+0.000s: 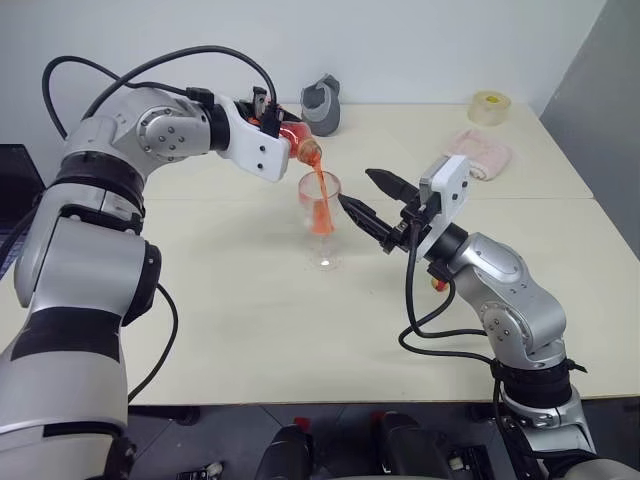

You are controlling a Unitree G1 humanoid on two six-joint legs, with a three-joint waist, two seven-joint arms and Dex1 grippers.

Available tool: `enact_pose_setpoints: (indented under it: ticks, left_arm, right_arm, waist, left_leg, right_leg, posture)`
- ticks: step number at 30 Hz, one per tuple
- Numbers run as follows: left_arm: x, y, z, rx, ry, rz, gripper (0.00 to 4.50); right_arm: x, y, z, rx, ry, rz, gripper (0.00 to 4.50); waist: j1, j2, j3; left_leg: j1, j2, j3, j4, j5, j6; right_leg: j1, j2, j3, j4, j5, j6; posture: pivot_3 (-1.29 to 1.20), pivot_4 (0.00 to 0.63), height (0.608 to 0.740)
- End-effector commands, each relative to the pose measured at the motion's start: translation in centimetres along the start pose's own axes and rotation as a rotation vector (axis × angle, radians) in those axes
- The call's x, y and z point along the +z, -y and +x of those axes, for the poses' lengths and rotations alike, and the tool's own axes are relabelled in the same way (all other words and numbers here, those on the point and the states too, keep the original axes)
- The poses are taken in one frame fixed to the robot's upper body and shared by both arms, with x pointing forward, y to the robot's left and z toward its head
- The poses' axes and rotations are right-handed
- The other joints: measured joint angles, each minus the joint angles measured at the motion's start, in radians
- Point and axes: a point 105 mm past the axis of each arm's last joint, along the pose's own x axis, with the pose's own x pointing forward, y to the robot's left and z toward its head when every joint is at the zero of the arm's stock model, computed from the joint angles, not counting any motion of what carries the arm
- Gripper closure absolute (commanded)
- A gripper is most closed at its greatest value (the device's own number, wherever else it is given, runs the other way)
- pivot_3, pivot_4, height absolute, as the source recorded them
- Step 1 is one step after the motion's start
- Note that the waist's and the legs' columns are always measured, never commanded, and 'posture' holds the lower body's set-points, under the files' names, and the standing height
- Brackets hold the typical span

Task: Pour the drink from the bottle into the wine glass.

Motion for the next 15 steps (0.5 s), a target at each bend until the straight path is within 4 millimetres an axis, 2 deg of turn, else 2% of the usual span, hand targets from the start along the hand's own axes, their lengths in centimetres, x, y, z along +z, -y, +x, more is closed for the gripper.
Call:
enact_pose_setpoints:
  ticks: [1, 15]
  left_arm:
    - [-0.12, -2.63, -0.94, 0.071, -0.014, 0.043, 3.47]
    - [-0.44, -2.78, -1.04, 0.069, -0.038, 0.062, 3.47]
  right_arm:
    - [1.36, 0.00, 0.01, 0.006, 0.058, -0.026, 1.27]
    - [1.25, 0.06, 0.03, 0.005, 0.056, -0.030, 1.27]
  waist:
    - [0.000, 0.000, 0.000]
    - [0.000, 0.000, 0.000]
  left_leg:
    - [0.000, 0.000, 0.000, 0.000, 0.000, 0.000]
    - [0.000, 0.000, 0.000, 0.000, 0.000, 0.000]
  right_leg:
    - [0.000, 0.000, 0.000, 0.000, 0.000, 0.000]
    - [0.000, 0.000, 0.000, 0.000, 0.000, 0.000]
  posture:
    - [0.00, 0.150, 0.740]
    - [0.00, 0.150, 0.740]
